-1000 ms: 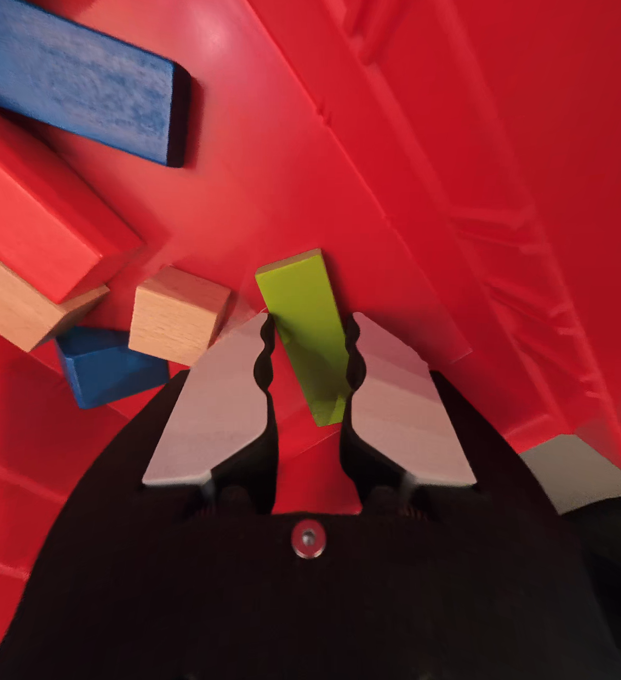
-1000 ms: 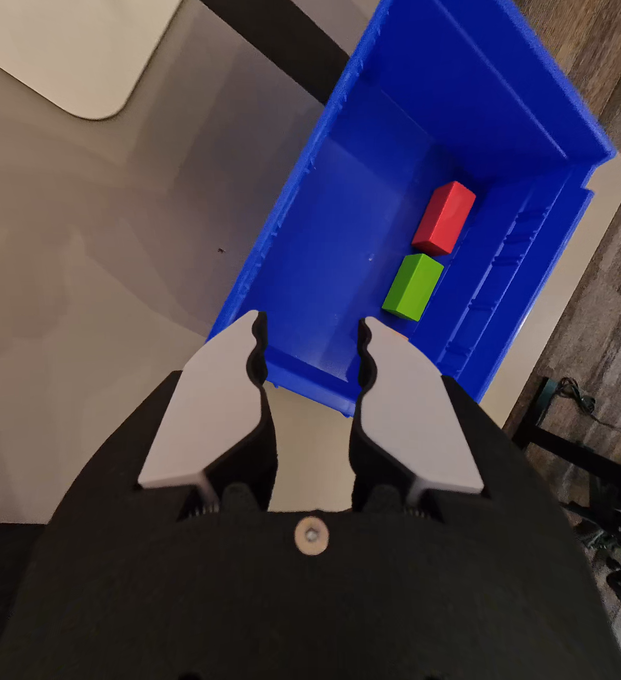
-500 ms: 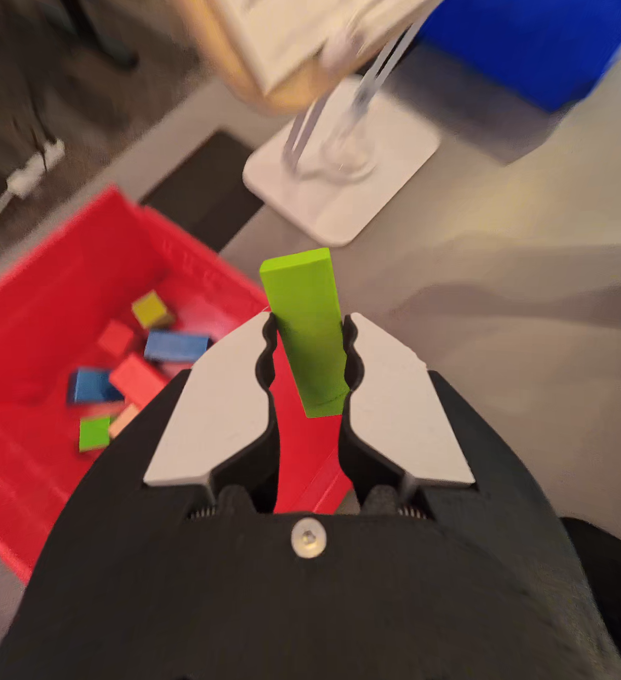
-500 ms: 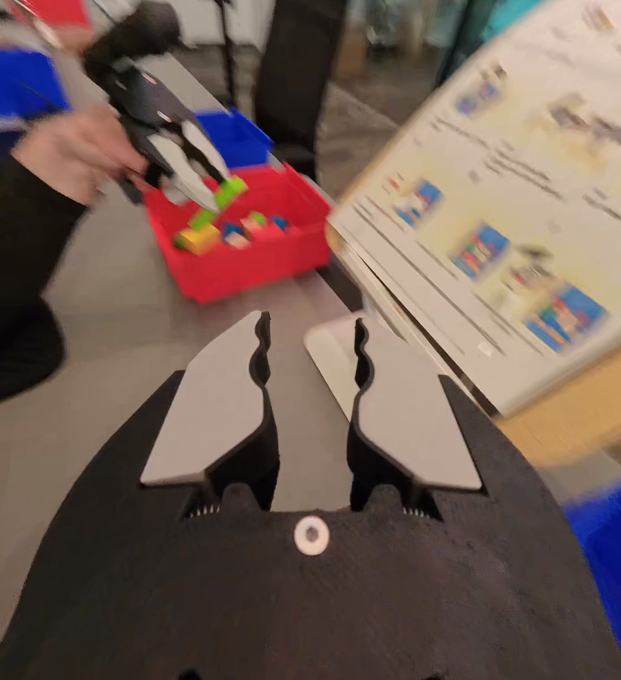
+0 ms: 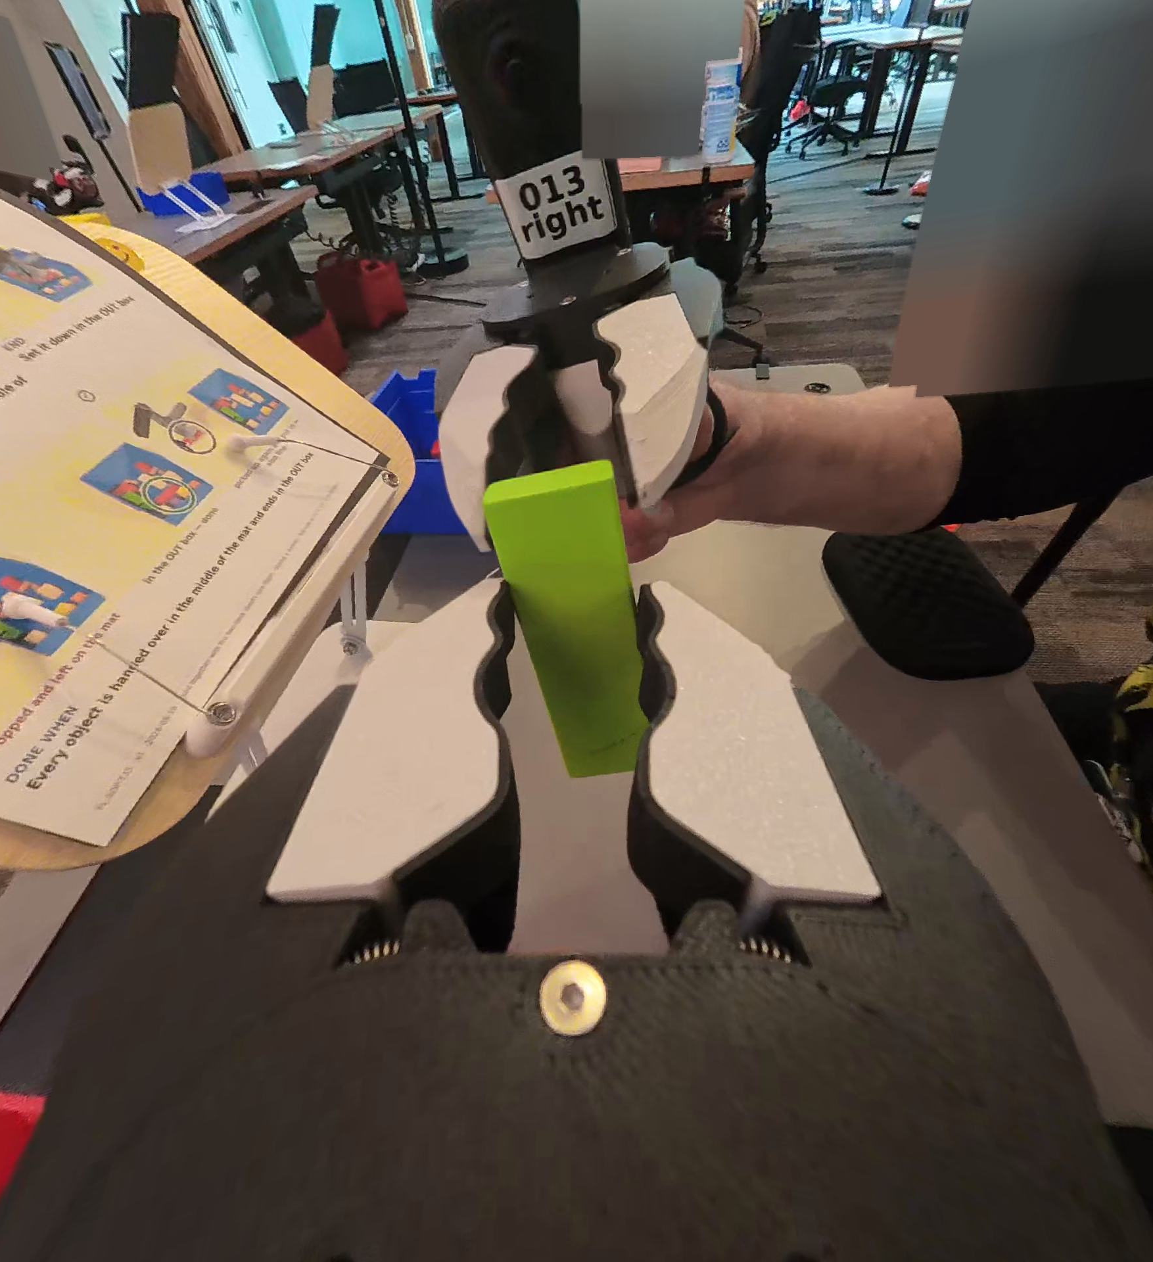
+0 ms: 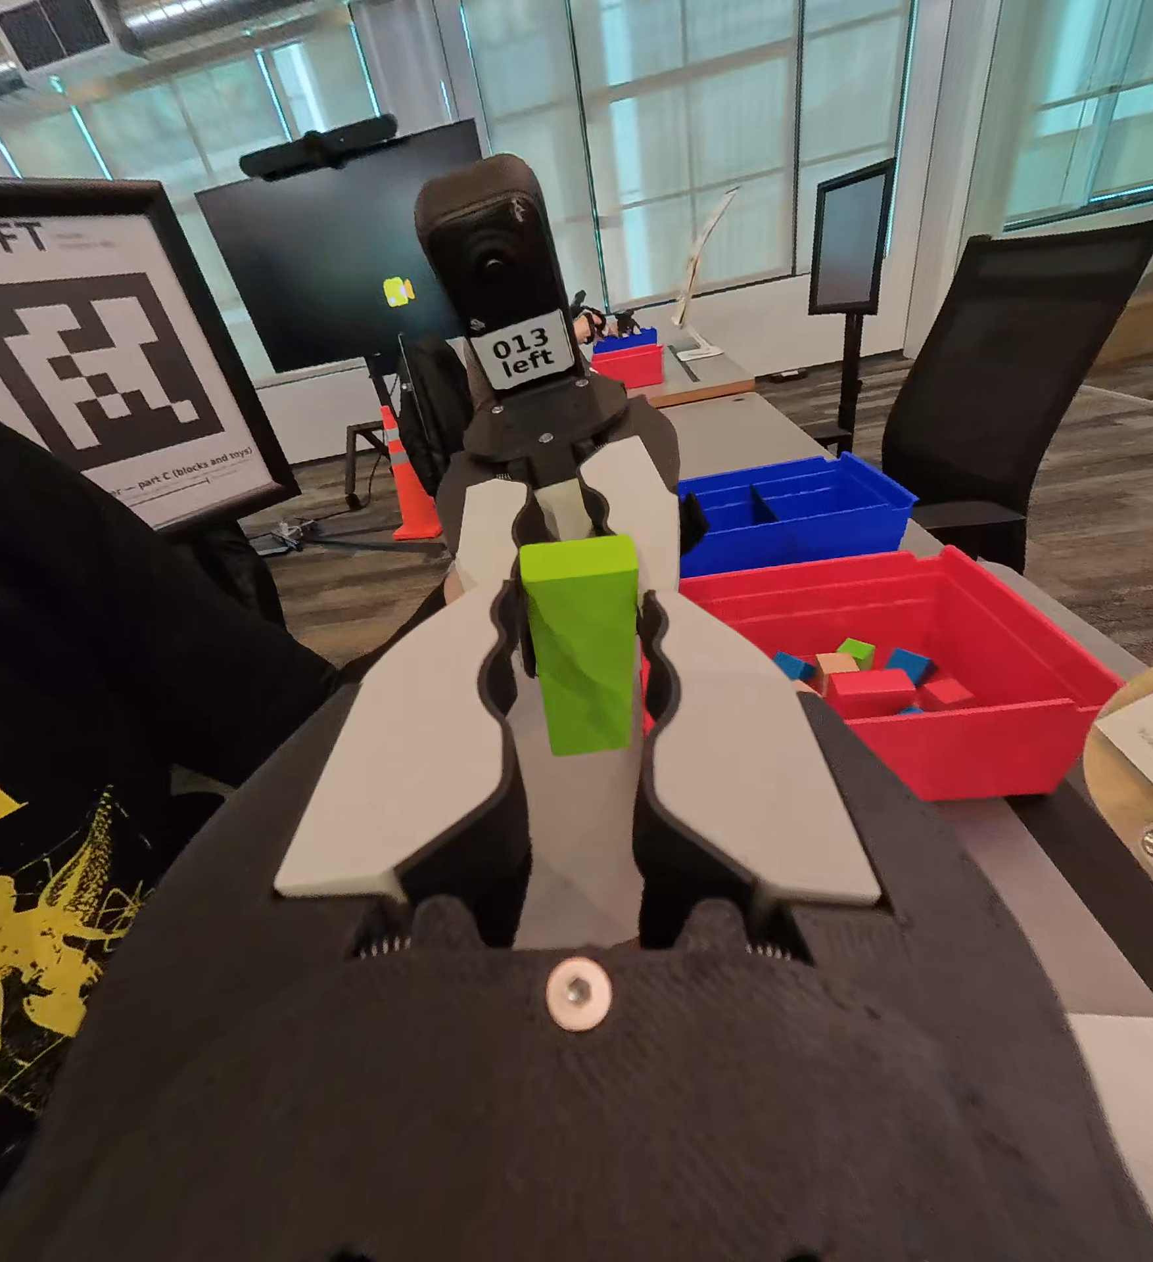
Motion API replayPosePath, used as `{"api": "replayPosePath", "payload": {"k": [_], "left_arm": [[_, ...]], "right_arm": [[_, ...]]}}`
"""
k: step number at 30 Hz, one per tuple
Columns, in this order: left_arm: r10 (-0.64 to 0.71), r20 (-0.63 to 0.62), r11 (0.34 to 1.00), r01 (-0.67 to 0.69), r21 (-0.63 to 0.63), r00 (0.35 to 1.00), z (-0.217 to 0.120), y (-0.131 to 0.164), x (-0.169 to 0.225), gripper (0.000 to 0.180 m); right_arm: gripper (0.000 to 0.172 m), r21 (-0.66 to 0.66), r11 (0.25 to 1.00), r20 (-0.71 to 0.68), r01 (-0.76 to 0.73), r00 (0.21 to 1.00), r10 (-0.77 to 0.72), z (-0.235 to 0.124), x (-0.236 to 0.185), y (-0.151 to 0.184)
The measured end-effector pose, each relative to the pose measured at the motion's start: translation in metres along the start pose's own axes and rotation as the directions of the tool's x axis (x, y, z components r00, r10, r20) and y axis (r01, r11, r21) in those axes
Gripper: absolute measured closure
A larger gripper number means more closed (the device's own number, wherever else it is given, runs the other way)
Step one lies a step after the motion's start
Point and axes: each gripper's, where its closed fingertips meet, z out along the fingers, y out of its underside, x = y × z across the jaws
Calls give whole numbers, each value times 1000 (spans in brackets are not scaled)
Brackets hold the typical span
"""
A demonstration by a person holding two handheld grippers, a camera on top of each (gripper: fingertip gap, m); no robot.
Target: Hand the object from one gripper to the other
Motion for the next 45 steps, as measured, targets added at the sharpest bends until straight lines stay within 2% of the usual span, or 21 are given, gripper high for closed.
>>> {"api": "replayPosePath", "payload": {"k": [12,18,22,25,27,30,32,35,40,45], "left_arm": [[-11,-45,995,15,99,999,1,-15,7,145],[-10,-32,989,15,147,999,0,-24,6,141],[-9,19,986,6,165,1000,-5,-29,0,141],[-9,65,988,-1,156,998,-14,-27,-7,147],[-14,78,987,2,160,997,-19,-27,-9,146],[-17,90,988,3,157,996,-22,-26,-12,149],[-17,96,988,2,152,995,-22,-26,-13,149],[-19,102,990,4,139,995,-20,-24,-14,149],[-9,104,992,-5,128,995,-19,-23,-13,151],[-10,106,992,-4,129,994,-21,-22,-14,153]], "right_arm": [[143,43,999,47,-2,999,0,-3,-8,-10],[143,78,997,23,24,999,-26,-14,-12,-23],[143,76,995,-67,62,996,-57,-43,-10,-37],[143,29,996,-231,88,970,-79,-97,2,-52],[143,-53,995,-380,88,919,-102,-145,17,-56],[143,-207,978,-621,-14,774,-121,-229,50,-45],[143,-257,955,-745,-145,659,-100,-284,72,-25],[143,-234,911,-854,-339,519,-27,-349,95,22],[143,-178,801,-946,-572,323,20,-416,118,118],[143,-138,709,-978,-692,209,13,-444,132,182]]}}
